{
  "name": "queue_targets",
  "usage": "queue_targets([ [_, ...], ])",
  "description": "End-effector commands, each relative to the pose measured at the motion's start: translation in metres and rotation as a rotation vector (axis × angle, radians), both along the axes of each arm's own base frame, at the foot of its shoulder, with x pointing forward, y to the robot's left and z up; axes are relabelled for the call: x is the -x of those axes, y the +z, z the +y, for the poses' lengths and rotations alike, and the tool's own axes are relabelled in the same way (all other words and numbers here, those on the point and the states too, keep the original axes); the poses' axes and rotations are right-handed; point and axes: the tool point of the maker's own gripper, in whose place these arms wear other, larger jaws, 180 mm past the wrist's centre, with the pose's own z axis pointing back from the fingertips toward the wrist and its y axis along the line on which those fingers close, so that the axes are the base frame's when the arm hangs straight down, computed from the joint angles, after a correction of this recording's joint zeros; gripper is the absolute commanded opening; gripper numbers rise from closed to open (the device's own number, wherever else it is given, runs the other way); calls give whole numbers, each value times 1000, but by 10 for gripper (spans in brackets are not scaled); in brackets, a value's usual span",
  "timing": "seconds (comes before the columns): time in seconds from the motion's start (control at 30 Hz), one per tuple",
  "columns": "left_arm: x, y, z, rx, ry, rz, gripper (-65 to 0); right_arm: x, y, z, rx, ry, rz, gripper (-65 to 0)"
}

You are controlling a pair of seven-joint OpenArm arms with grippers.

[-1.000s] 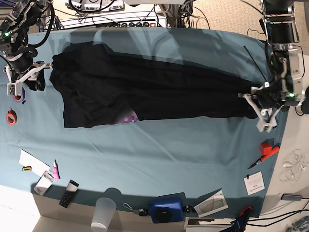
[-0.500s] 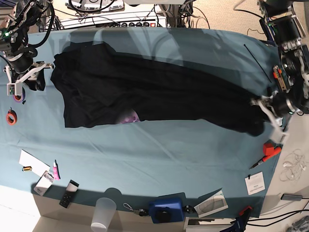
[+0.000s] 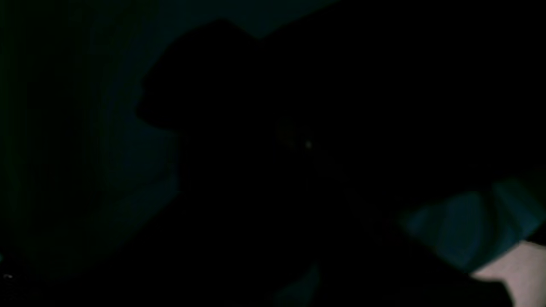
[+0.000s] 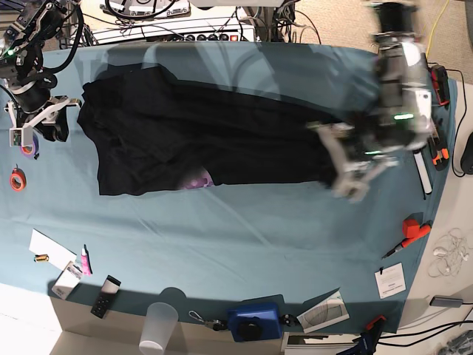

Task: Layout the t-shirt on the table in an organized manner, then fold the t-shirt properly
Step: 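Move the left gripper over the shirt's hem end and grasp it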

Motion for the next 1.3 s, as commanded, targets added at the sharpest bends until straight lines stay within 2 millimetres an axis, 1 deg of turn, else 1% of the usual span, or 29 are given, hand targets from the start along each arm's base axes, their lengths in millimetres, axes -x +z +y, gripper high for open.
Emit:
queue_targets([
  [0.0, -8, 13, -14, 23, -11, -49, -650, -7, 17, -2, 21, 10, -55, -489],
  [0.2, -4, 12, -69, -15, -56, -61, -650, -7, 17, -2, 21, 10, -56, -489],
  [0.33, 0, 18, -101, -40, -100, -95, -650, -7, 17, -2, 21, 10, -57, -489],
  [0.4, -2, 22, -111, -37, -81, -115, -650, -7, 17, -2, 21, 10, -57, -489],
  [0.5, -4, 30, -125, -35, -98, -163, -650, -7, 17, -3, 21, 10, -57, -489],
  [0.63, 2, 33, -140, -27, -152, -179, -650, -7, 17, -3, 21, 10, -57, -489],
  [0.67, 4, 33, -143, -27, -170, -181, -593, -7, 17, -2, 21, 10, -57, -489],
  [0.73, 8, 34, -151, 5, -195, -176, -432, -7, 17, -3, 21, 10, -57, -489],
  [0.77, 10, 35, -155, 34, -200, -175, -364, -7, 17, -3, 21, 10, -57, -489],
  [0.8, 12, 38, -159, 68, -205, -179, -314, -7, 17, -2, 21, 10, -58, -489],
  [0.83, 13, 39, -163, 92, -210, -180, -283, -7, 17, -3, 21, 10, -58, -489],
  [0.87, 15, 40, -165, 106, -217, -175, -274, -7, 17, -3, 21, 10, -58, -489],
  [1.0, 14, 47, -172, 135, -218, -177, -274, -8, 18, -2, 21, 10, -62, -489],
  [1.13, 12, 64, -176, 152, -216, -202, -274, -8, 19, -2, 21, 11, -70, -489],
  [1.2, 10, 72, -173, 147, -208, -230, -275, -8, 19, -2, 21, 11, -70, -489],
  [1.27, 2, 71, -160, 82, -156, -253, -281, -8, 19, -2, 21, 11, -70, -489],
])
